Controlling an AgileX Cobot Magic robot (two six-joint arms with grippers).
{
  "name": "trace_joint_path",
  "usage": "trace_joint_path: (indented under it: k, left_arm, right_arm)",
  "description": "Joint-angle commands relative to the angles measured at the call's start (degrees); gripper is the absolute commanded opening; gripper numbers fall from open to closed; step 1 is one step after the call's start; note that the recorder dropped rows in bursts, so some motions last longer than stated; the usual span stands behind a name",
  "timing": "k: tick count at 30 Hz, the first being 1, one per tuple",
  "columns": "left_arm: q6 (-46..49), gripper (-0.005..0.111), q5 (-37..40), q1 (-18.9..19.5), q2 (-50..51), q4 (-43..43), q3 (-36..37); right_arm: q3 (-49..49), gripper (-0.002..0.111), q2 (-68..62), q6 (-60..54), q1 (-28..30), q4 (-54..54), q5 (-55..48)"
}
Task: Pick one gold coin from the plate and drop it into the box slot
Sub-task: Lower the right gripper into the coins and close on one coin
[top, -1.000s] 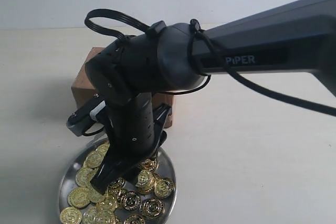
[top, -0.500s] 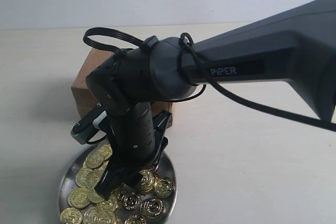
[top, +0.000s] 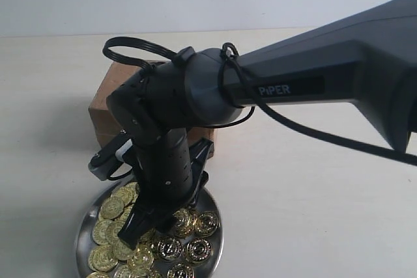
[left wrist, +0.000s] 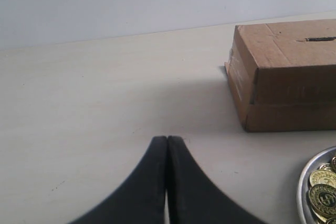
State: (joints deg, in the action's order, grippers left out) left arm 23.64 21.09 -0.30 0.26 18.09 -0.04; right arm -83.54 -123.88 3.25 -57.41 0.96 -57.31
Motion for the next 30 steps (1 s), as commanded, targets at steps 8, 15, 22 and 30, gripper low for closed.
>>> trace_joint_path:
  k: [8, 15, 22, 30]
  left_arm:
    - [-0.08, 0.0, -0.27, -0.3, -0.26, 0.46, 0.04]
    - [-0.08, 0.0, -0.27, -0.3, -0.26, 0.46, 0.04]
    - [-0.08, 0.0, -0.27, -0.3, -0.26, 0.46, 0.04]
    - [-0.08, 0.0, -0.27, -0.3, -0.26, 0.46, 0.04]
  right_arm:
    - [-1.53, 0.052, -0.05, 0.16, -1.24, -0.09, 0.09]
    - [-1.53, 0.052, -0.58, 0.57, -1.24, 0.03, -0.65]
    - [-1.53, 0.051, -1.55, 1.58, -1.24, 0.16, -1.21]
    - [-1.53, 0.043, -1.55, 1.59, -1.24, 0.16, -1.21]
